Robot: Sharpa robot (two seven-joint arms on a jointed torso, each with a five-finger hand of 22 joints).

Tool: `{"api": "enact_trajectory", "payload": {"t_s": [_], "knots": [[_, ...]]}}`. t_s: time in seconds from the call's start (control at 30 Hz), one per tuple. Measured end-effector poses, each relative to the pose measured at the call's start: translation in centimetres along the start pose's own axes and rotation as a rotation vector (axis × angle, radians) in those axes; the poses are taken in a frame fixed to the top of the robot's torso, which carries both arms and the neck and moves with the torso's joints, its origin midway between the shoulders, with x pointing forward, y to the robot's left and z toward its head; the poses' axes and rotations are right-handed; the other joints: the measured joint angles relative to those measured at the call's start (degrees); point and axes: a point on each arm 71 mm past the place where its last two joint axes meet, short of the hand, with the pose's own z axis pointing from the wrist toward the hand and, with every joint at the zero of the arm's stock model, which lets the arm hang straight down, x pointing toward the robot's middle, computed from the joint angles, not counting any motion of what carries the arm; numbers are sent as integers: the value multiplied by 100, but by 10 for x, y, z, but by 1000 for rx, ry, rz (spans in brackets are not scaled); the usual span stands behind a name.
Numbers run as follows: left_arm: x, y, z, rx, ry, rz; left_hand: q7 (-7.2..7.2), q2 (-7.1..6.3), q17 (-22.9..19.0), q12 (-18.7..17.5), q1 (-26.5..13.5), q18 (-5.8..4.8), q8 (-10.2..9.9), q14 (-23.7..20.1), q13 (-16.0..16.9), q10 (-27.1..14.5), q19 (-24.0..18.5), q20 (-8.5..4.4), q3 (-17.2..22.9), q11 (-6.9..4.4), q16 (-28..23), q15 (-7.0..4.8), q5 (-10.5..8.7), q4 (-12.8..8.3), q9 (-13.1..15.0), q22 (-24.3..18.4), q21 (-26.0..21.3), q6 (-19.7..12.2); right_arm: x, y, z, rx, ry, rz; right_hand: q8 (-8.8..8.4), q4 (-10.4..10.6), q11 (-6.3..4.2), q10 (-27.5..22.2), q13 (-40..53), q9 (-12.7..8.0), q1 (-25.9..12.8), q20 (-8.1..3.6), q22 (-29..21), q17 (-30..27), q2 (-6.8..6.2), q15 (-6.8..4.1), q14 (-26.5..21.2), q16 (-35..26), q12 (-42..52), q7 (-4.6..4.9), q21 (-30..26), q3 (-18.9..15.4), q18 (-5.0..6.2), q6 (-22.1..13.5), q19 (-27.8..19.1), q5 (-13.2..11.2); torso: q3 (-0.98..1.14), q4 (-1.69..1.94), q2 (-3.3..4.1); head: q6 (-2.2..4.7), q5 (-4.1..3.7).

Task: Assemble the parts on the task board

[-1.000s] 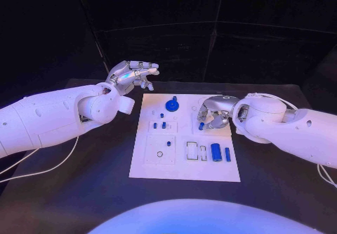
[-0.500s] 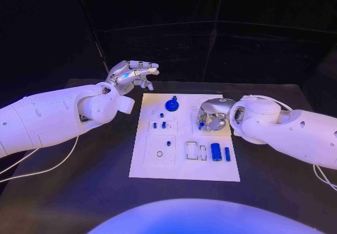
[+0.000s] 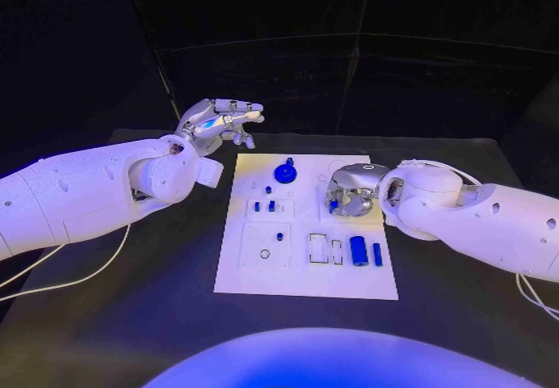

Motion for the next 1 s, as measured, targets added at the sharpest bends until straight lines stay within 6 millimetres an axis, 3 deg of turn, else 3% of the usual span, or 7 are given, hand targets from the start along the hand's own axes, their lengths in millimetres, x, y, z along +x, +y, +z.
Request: {"api": "enact_trajectory", "payload": {"t_s": [0.27,0.73,1.0], "knots": [[0,0,0,-2,-1,0,-19,0,-8,29,0,0,0,0,0,-16,-10,10,0,-1,0,0,0,0,0,-5,0,-19,-5,1,-10,-22,-82,32,33,-89,-26,44,26,8,81,-18,28,40,79,-20,-20,27,26,-13,49,169,0,88,18,-28,4,0,-2,-8,26],[-1,0,0,-4,-1,0,-19,0,-7,29,0,0,0,0,0,-16,-10,10,0,-1,0,0,0,0,0,-4,0,-19,-18,15,-26,-92,-177,158,30,-90,-26,84,24,17,87,-39,33,34,85,-19,-20,27,20,-14,49,169,0,85,-3,-42,-7,4,-5,25,47],[0,1,0,-5,1,0,-19,0,-7,29,0,0,0,0,0,-16,-10,10,0,-1,0,0,0,0,0,-4,0,-19,-20,53,-13,-205,-175,222,15,-109,-26,84,29,16,87,-38,38,2,85,-19,-20,27,16,-14,71,187,0,83,-3,-44,-7,9,-1,20,120]]}}
